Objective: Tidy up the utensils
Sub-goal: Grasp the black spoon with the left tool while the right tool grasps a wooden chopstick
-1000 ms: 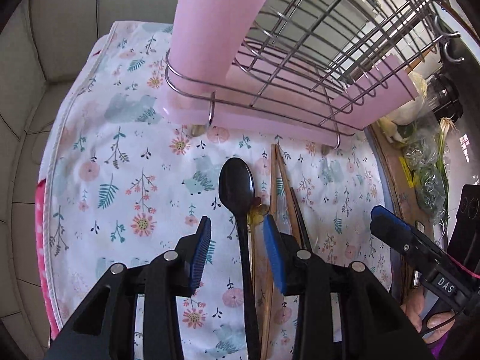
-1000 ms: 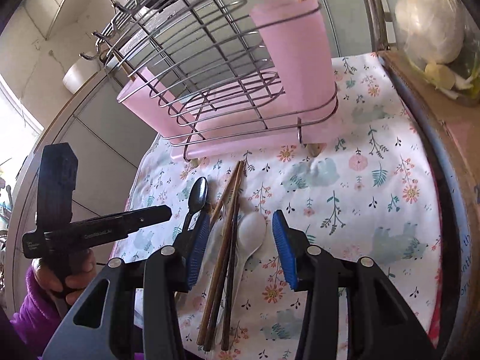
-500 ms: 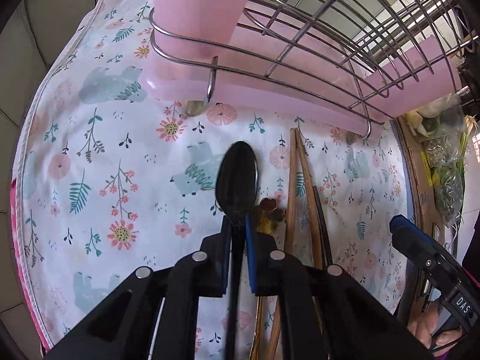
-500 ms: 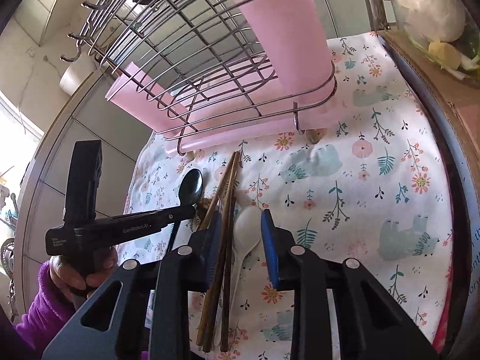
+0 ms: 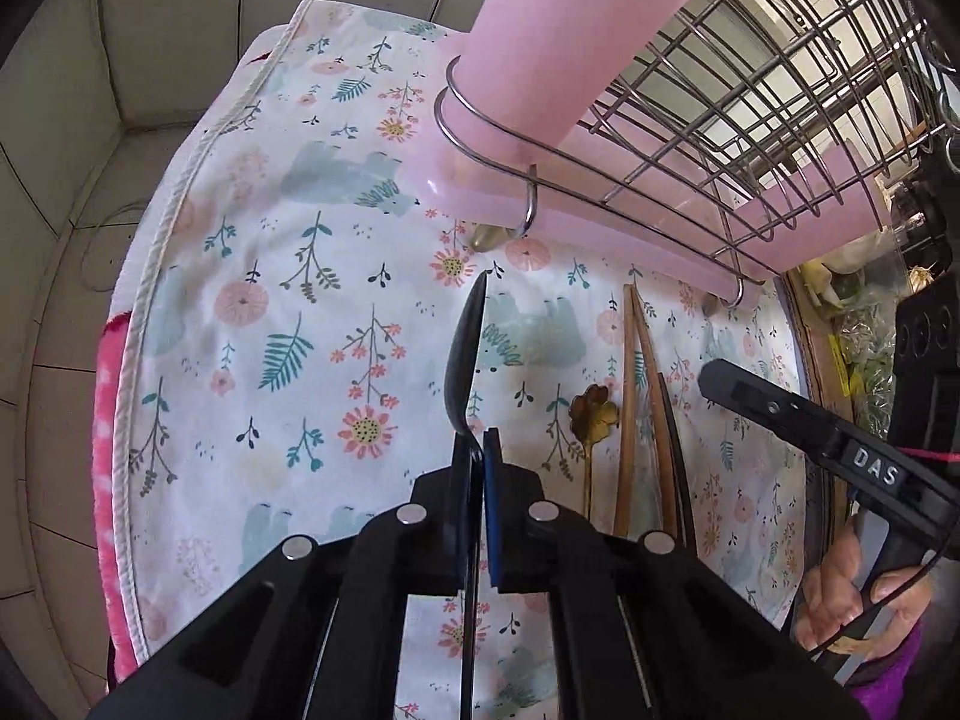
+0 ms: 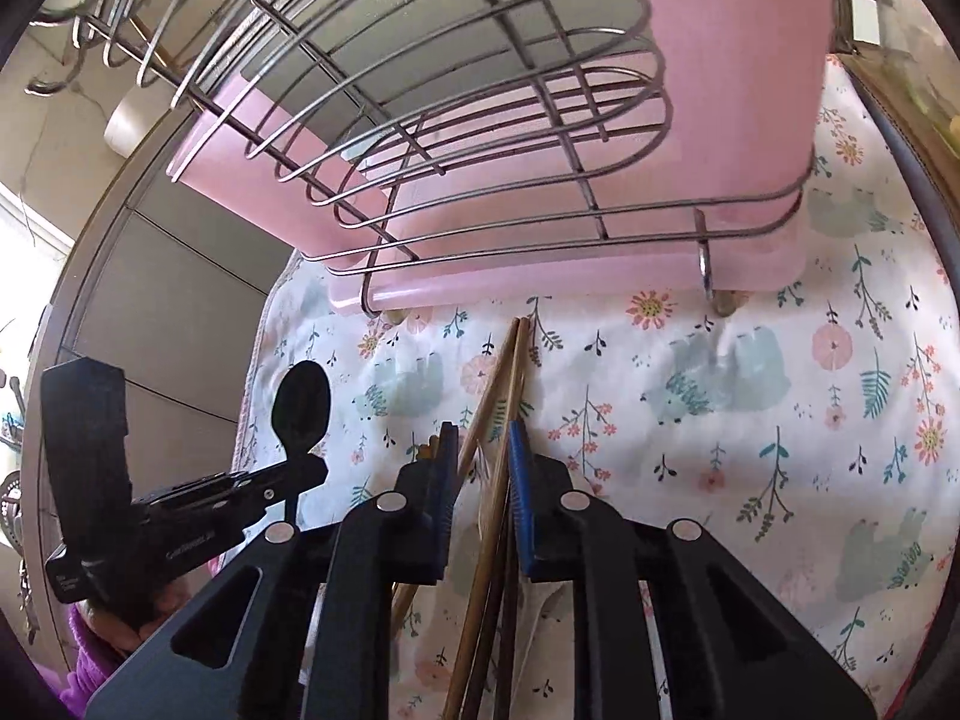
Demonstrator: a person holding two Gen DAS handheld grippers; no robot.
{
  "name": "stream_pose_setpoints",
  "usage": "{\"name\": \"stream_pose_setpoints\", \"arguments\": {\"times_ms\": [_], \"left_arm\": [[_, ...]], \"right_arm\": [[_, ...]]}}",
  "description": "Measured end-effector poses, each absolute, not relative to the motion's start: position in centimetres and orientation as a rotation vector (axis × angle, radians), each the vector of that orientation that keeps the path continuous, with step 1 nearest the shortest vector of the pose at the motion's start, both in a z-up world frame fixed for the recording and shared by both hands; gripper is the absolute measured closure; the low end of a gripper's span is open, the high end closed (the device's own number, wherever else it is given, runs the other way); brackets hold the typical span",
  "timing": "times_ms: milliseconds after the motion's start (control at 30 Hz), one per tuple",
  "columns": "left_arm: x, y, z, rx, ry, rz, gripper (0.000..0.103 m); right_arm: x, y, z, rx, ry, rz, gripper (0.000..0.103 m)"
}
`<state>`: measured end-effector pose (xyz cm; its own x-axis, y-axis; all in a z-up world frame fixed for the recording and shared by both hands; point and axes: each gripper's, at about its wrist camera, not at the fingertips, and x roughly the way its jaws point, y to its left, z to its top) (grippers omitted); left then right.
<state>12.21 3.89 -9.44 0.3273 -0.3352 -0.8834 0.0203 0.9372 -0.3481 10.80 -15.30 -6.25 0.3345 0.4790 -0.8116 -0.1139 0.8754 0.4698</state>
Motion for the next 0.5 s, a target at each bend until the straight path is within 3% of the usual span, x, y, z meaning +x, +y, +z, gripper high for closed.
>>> {"name": "stream_pose_setpoints", "arguments": {"times_ms": [367,500], "left_arm": [[12.6,4.6,-9.7,-0.306,1.218,-0.259,0.099],[13.0,4.5,-9.9,-0.314,1.234,-0.258,0.099]], "right_arm": [[13.5,-12.6,-8.6,0.242,1.25,0.291,0.086],[13.7,-11.9,-8.6,0.215,1.24,0.282,0.096]]}}
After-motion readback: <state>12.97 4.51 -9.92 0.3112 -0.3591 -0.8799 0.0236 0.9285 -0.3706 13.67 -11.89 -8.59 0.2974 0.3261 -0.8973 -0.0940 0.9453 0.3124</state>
